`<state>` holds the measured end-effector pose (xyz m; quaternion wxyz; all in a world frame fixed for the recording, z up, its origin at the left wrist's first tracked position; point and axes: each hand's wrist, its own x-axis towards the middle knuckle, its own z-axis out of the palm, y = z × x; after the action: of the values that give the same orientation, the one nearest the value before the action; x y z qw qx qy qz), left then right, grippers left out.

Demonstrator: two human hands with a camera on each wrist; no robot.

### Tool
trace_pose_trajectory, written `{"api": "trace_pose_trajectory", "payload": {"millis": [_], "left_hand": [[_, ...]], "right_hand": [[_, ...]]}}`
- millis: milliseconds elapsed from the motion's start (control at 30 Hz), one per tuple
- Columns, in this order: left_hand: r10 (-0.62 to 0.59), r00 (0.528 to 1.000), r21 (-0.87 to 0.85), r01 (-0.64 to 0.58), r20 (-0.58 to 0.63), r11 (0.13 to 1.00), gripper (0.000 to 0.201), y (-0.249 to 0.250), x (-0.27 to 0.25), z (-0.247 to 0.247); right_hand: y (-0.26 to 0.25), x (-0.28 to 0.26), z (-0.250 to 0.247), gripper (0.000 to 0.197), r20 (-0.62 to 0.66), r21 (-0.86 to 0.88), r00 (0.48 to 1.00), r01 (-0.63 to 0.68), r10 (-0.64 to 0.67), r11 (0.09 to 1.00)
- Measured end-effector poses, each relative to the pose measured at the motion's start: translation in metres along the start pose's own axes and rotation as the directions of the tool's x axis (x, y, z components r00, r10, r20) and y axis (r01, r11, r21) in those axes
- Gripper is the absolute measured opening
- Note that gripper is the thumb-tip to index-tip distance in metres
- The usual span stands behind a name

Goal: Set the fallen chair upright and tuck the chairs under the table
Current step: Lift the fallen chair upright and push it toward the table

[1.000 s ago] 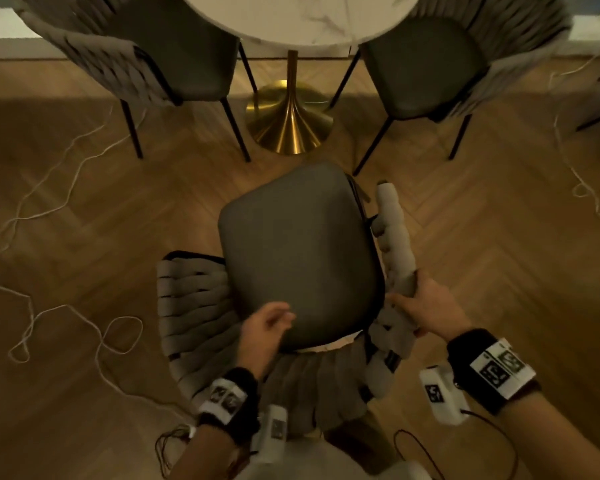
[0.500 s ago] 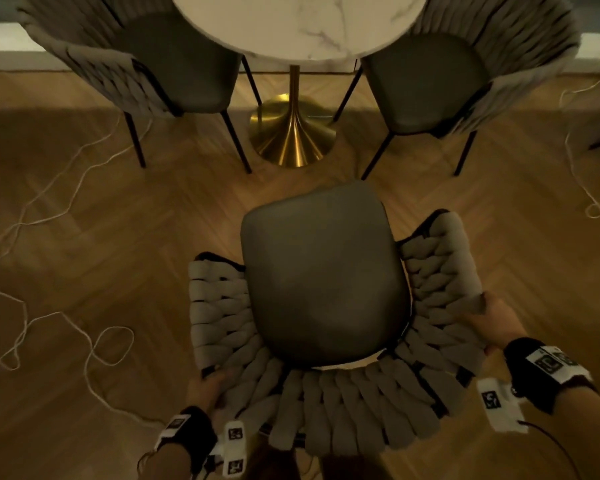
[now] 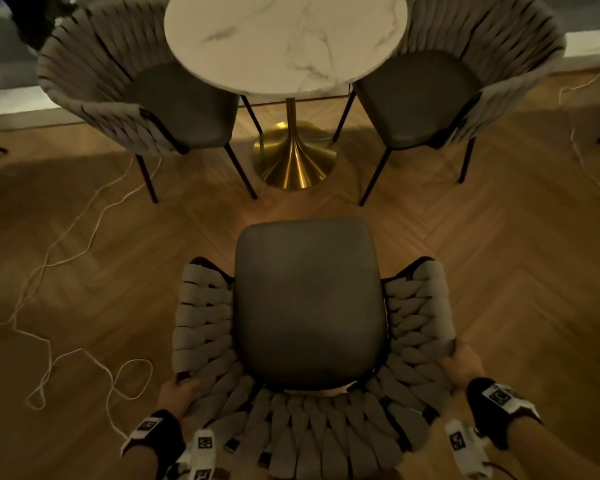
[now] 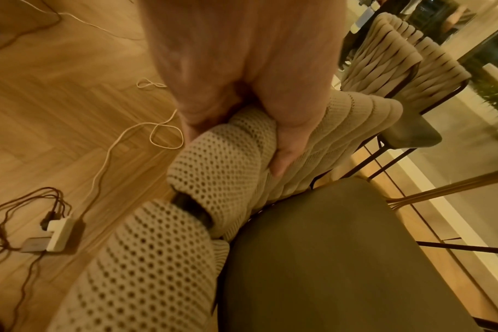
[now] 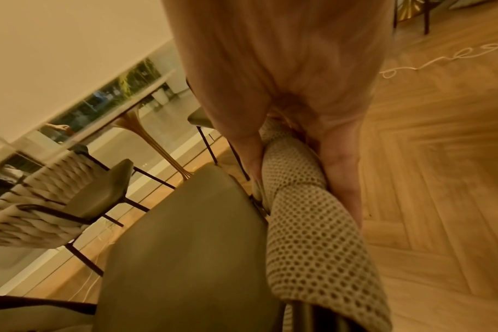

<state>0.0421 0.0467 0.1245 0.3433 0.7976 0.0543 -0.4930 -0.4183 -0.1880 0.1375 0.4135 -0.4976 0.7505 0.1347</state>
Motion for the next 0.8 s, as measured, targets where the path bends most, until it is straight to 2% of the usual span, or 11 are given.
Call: {"api": "trace_pose_trajectory", "payload": {"millis": [100,267,400,467,533,567,633,667,733,800], "left_hand": [[-0.017,1.0,-0.016,0.017,0.001,1.0,0.027,-0.013,0.001,-0.01],[-0.102,0.995,-0.04,0.101,-0.024,0.994,0.055,-0.043,0.012,-0.016],[-0.064,0.998,-0.02,0.064,-0.022,0.998,0.067,-0.049,0.014,-0.01],[-0.06,0.997,-0.071,0.056,-0.05,0.996,0.069,-0.058,0.015,-0.011],[-0.11,0.991,-0.101,0.101,-0.082,0.99,0.085,-0.064,0.006,-0.014],[-0.136,0.987,-0.131,0.124,-0.086,0.984,0.083,-0.068,-0.002,-0.016],[-0.186,0.981,-0.237,0.168,-0.054,0.957,0.059,-0.074,-0.023,-0.014],[-0.208,0.977,-0.28,0.19,-0.036,0.941,0.051,-0.078,-0.029,-0.012],[-0.235,0.972,-0.28,0.232,0.023,0.932,0.05,-0.087,-0.042,-0.004],[-0.275,0.958,-0.247,0.288,0.086,0.925,0.057,-0.102,-0.045,0.001]], "right_hand": [[-0.001,-0.001,0.012,0.054,-0.012,0.014,1.0,-0.006,0.006,1.0],[0.0,0.002,0.017,0.056,-0.009,-0.029,0.999,-0.045,0.045,0.999],[0.005,0.008,0.019,0.058,-0.009,-0.028,0.999,-0.05,0.05,0.998],[0.006,0.001,0.021,0.056,-0.032,0.038,0.998,-0.056,0.057,0.998],[0.016,-0.009,0.024,0.052,-0.074,0.182,0.992,-0.086,0.101,0.98],[0.024,-0.015,0.028,0.05,-0.087,0.314,0.985,-0.117,0.152,0.942],[0.042,-0.036,0.041,0.046,-0.059,0.569,0.96,-0.193,0.274,0.799],[0.048,-0.047,0.05,0.041,-0.007,0.648,0.948,-0.238,0.318,0.724],[0.057,-0.075,0.078,0.032,0.185,0.718,0.925,-0.357,0.332,0.598],[0.058,-0.097,0.108,0.031,0.369,0.711,0.888,-0.46,0.274,0.532]]}}
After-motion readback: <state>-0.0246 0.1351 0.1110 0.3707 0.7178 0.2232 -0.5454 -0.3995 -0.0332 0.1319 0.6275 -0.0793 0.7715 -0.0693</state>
